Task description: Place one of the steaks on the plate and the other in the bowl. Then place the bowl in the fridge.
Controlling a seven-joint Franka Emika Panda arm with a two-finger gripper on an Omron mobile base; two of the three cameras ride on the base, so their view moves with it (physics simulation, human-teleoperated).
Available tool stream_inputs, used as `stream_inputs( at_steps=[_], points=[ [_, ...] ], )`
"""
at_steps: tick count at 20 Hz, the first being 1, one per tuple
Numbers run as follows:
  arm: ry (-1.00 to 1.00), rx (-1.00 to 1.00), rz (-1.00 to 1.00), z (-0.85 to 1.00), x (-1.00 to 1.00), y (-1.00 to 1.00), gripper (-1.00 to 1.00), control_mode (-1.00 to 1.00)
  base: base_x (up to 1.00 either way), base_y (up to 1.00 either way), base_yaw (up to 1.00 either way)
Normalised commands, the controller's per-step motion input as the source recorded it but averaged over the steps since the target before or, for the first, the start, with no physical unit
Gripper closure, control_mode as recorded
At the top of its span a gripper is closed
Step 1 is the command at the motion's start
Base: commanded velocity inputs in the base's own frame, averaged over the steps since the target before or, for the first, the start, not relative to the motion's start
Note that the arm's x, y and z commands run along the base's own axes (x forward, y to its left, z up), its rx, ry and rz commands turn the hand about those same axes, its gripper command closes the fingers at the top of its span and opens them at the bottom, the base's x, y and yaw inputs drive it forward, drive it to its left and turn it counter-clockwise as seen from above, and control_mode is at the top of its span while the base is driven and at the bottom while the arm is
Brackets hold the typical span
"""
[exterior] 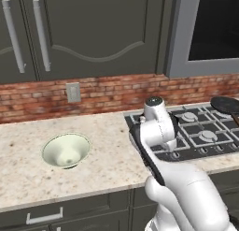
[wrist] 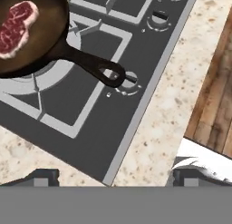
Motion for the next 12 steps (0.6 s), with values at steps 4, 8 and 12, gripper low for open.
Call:
stream_inputs(
  at_steps=[4,8,12],
  points=[
    [0.15,-0.01,-0.19,0.30,0.34,-0.32,-1.00,-1.00,0.00,0.00,0.00],
    [0.14,0.00,-0.04,0.39,0.31,-0.28,-1.00,-1.00,0.00,0.00,0.00],
    [0.02,0.05,0.00,-0.20,0.27,-0.32,-1.00,-1.00,0.00,0.00,0.00]
  ],
)
